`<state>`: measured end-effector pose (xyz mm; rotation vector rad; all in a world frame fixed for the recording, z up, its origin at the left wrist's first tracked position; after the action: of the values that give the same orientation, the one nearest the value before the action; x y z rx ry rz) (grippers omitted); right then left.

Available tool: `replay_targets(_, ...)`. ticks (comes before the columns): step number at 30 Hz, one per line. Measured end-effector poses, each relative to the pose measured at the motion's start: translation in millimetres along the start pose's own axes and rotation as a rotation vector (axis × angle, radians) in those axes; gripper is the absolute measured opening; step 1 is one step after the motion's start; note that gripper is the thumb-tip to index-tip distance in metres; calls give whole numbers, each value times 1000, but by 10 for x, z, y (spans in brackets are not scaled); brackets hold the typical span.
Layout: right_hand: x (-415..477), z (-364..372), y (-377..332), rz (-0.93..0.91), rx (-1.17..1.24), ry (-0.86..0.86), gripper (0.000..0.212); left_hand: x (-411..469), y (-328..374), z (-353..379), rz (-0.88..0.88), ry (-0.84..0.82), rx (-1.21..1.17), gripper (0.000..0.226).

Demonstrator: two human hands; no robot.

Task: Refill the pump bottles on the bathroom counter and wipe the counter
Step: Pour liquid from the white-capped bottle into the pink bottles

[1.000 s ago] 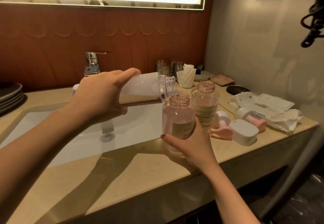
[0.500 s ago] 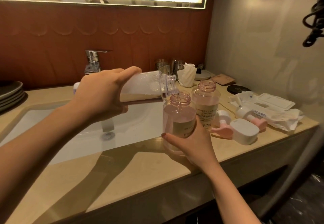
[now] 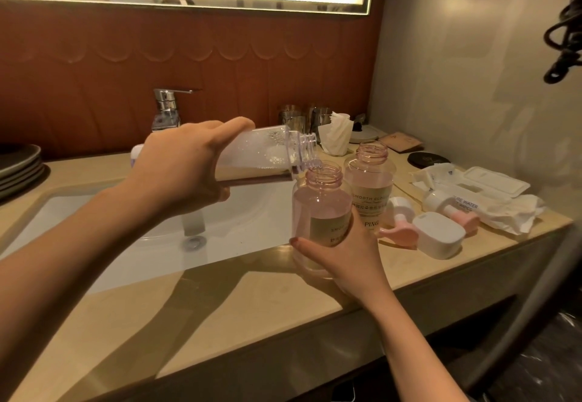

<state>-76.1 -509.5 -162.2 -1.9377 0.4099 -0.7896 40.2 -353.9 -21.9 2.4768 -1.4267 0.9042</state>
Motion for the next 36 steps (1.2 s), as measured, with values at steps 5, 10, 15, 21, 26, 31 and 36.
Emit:
replay_targets(5, 0, 3, -1, -4, 0, 0, 89, 1, 7, -12, 6, 6, 12, 83)
replay_targets(10, -13, -16, -27, -14, 3, 8, 87, 7, 6, -13, 26, 20, 24, 82)
replay_targets(15, -10, 0, -41, -15, 2, -1, 87, 16, 4, -17, 39, 19, 27, 84)
replay_targets(21, -12, -10, -29, -8, 3, 0, 88, 18, 3, -10, 31, 10, 31, 85)
replay_targets(26, -16, -12, -38, -12, 13, 7, 87, 25, -1, -1, 29, 4, 41, 85)
replay_targets(31, -17, -12, -18, -10, 8, 3, 88, 22, -2, -3, 22, 4, 56, 86)
replay_targets(36, -13, -3, -25, -9, 7, 5, 95, 35, -6, -16, 37, 12, 64, 86)
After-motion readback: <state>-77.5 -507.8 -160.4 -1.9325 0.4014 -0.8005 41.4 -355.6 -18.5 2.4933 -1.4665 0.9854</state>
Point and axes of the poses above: each hand's wrist, its own x-axis towards the middle knuckle, its own z-axis out of the palm, y = z × x, the point moved 7 cm from there along x, towards the middle knuckle
